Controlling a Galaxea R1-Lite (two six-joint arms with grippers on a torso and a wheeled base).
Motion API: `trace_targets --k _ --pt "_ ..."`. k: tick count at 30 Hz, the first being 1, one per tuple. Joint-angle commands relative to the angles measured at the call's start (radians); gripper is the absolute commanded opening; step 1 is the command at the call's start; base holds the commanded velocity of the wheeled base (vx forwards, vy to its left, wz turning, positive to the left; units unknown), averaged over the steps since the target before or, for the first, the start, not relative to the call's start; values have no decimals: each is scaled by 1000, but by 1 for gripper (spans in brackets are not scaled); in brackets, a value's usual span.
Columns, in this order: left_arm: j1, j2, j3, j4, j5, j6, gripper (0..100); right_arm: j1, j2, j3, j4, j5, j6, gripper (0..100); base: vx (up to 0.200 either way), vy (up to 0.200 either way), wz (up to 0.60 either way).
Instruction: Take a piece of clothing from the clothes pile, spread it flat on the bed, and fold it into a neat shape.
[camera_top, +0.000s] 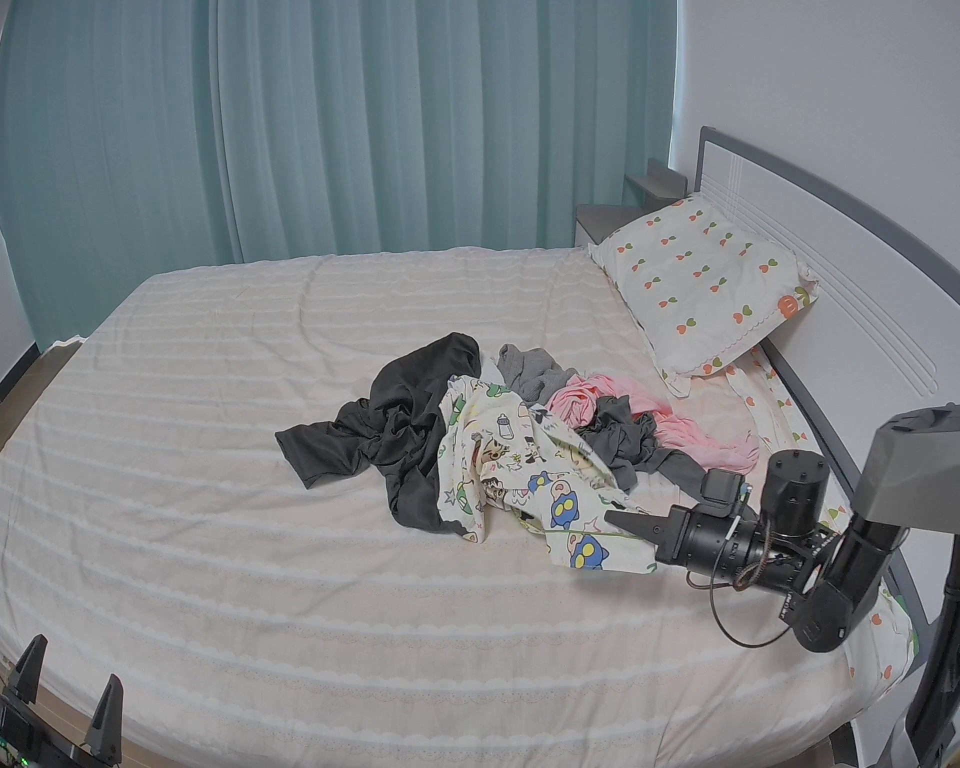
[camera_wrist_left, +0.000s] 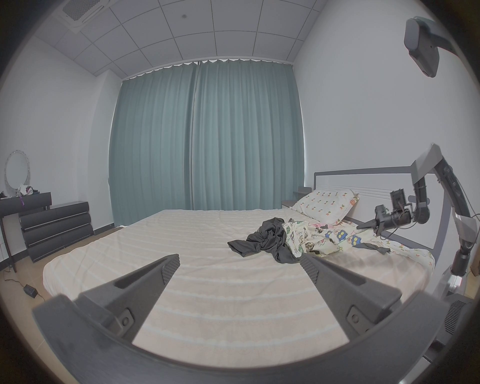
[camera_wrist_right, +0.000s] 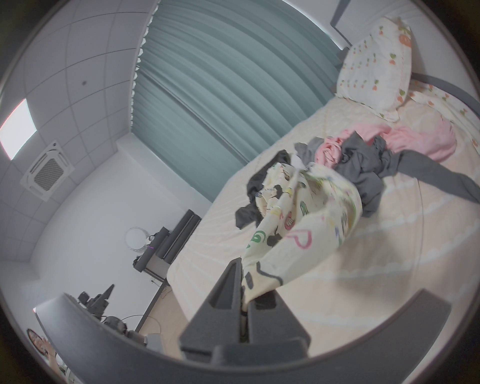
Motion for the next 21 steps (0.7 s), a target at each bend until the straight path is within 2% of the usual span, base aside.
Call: trace_targets --k 1,4,7,9,10,12,14,15,16,18,19,20,21 --pt "0 -15 18 -3 -2 2 100 60 -293 117 -18 11 1 0 0 0 0" --pt "0 -16 18 -4 0 2 100 97 -438 128 54 20 1 0 0 0 0" --pt "0 -15 8 -17 6 -6 100 97 -503 114 117 20 1 0 0 0 0" --pt "-8 25 -122 -55 15 -64 100 99 -570 94 184 20 1 0 0 0 0" --pt "-11 107 -260 -70 23 -158 100 100 -624 74 244 23 1 0 0 0 0" --pt "-12 146 -314 -66 14 -189 100 102 -655 57 279 27 1 0 0 0 0" --pt "-21 255 -375 -54 -103 -133 100 109 -753 1 394 59 1 0 0 0 0" --pt "-23 262 -375 -54 -114 -130 100 109 -757 -1 401 60 1 0 0 0 0" --pt "-29 349 -374 -52 -253 -112 100 109 -800 -41 476 88 1 0 0 0 0" --pt "-29 446 -372 -54 -377 -112 100 105 -826 -79 552 109 1 0 0 0 0" --pt "-29 446 -372 -54 -377 -112 100 105 -826 -79 552 109 1 0 0 0 0" --pt "-32 532 -374 -63 -473 -110 100 100 -845 -115 601 120 1 0 0 0 0" --pt "-37 556 -375 -66 -500 -109 100 99 -846 -122 614 122 1 0 0 0 0"
